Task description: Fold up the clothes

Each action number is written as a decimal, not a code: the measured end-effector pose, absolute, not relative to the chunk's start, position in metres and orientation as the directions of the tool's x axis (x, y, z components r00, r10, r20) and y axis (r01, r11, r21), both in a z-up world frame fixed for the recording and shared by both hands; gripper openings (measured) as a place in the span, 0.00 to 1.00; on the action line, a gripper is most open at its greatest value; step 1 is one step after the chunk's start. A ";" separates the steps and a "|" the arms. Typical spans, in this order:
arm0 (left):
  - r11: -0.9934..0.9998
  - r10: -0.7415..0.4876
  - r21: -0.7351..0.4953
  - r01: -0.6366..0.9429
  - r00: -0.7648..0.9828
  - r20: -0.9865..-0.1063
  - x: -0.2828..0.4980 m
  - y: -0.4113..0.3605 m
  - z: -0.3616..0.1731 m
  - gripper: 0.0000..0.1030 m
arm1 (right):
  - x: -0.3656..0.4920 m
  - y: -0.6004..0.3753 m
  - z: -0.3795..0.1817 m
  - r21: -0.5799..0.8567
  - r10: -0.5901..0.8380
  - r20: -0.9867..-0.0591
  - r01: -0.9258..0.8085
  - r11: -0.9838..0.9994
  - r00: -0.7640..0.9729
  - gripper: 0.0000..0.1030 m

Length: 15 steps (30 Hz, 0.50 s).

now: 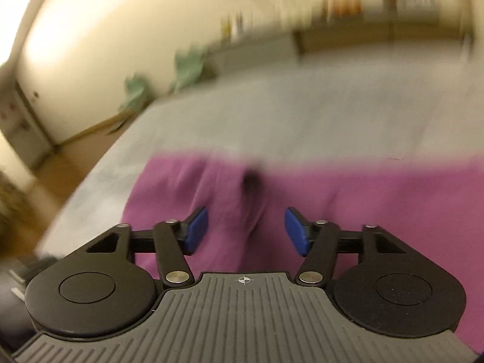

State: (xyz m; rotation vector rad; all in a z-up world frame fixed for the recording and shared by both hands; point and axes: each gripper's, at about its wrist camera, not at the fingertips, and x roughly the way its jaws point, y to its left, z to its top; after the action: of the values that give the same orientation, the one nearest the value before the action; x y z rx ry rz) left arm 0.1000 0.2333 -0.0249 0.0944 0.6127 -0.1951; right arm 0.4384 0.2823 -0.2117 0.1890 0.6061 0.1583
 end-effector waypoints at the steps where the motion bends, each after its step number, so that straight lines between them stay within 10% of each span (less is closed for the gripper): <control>1: 0.974 -0.152 0.051 0.220 0.805 -0.574 0.112 0.230 -0.017 0.37 | 0.423 0.284 -0.198 0.163 0.187 -0.509 -0.120 0.979 0.840 0.61; 6: 0.958 -0.119 0.118 0.261 0.739 -0.663 0.194 0.208 -0.039 0.38 | 0.407 0.312 -0.190 0.042 0.300 -0.581 -0.341 0.939 0.757 0.30; 15: 0.973 -0.144 0.009 0.231 0.636 -0.758 0.252 0.199 -0.068 0.37 | 0.377 0.308 -0.195 -0.079 0.283 -0.706 -0.469 0.880 0.649 0.37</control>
State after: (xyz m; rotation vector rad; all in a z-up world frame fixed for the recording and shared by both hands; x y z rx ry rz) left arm 0.2523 0.1993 -0.0680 0.1091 0.8553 -0.2145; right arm 0.3765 0.3075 -0.1954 -0.2657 0.7513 0.4327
